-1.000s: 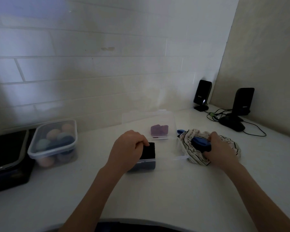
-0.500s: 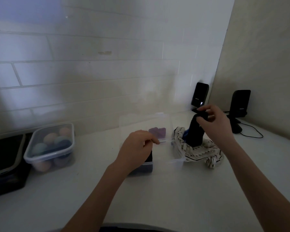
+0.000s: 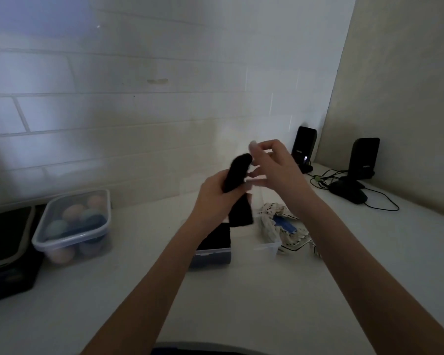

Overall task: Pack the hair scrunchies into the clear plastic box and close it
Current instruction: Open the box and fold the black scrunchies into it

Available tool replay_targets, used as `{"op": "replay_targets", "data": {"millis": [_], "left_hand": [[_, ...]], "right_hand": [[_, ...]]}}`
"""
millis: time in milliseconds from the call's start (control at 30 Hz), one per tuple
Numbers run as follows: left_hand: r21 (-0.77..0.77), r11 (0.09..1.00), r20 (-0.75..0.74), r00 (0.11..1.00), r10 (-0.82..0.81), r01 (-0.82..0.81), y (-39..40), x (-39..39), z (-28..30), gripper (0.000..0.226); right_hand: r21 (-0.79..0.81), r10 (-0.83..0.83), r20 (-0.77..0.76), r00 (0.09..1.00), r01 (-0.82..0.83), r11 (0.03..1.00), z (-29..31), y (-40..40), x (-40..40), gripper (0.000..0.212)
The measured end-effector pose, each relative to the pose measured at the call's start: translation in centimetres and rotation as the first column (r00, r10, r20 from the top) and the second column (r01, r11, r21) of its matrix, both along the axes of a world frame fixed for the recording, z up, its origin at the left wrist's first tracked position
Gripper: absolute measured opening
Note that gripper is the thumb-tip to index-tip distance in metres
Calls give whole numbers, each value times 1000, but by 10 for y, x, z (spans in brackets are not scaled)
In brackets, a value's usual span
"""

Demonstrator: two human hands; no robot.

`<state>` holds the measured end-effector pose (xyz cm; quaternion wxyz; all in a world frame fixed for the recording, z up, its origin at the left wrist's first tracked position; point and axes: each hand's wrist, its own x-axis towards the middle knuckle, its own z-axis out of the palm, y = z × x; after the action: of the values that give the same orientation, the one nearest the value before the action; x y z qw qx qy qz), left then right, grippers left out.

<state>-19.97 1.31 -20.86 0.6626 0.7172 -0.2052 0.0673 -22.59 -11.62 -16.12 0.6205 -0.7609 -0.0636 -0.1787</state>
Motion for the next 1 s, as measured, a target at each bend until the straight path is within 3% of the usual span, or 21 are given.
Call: {"op": "replay_targets", "data": {"millis": [67,133,233,300,367,500,567,633,733,900,1000], "left_hand": [[-98,992,-73,995,70,-78,22,5,-2,16],[-93,985,-143,981,132,-146,44,8,-3,15],[-27,988,-240,961,140,-151,64,5,-6,21],[26,989,-239,960,145,-143,68,0,-11,19],[100,984,-180,970,164,-148,70,-4,-18,14],[288,922,30,965,260,-257,74,-6,-30,7],[328,901,70,958,279,-286,73,-8,-35,14],[320,906,47,959,279,-279,71,-9,-39,30],[299,911,-16,953,303,-284,71,-9,-39,51],[278,946,-106,973,203,-167,73,-8,-36,30],[346,922,-65,976,206,-172,73,-10,-37,31]], "right_hand": [[-60,18,-113,993,-25,998,-5,-3,0,40],[-291,15,-295,955,-105,951,-17,-4,3,34],[-549,-68,-583,810,-331,768,-44,7,9,39],[-710,-142,-583,800,-417,567,-58,17,11,45],[-792,-171,-520,837,-397,464,-69,23,16,51],[-742,-158,-560,813,-408,532,-75,27,22,50],[-725,-154,-586,796,-430,538,-78,28,22,46],[-710,-146,-598,788,-435,554,-80,28,22,44],[-667,-130,-629,766,-447,596,-80,26,28,59],[-545,-75,-686,724,-443,711,-80,28,32,50],[-481,-34,-706,708,-443,756,-81,30,34,43]]}}
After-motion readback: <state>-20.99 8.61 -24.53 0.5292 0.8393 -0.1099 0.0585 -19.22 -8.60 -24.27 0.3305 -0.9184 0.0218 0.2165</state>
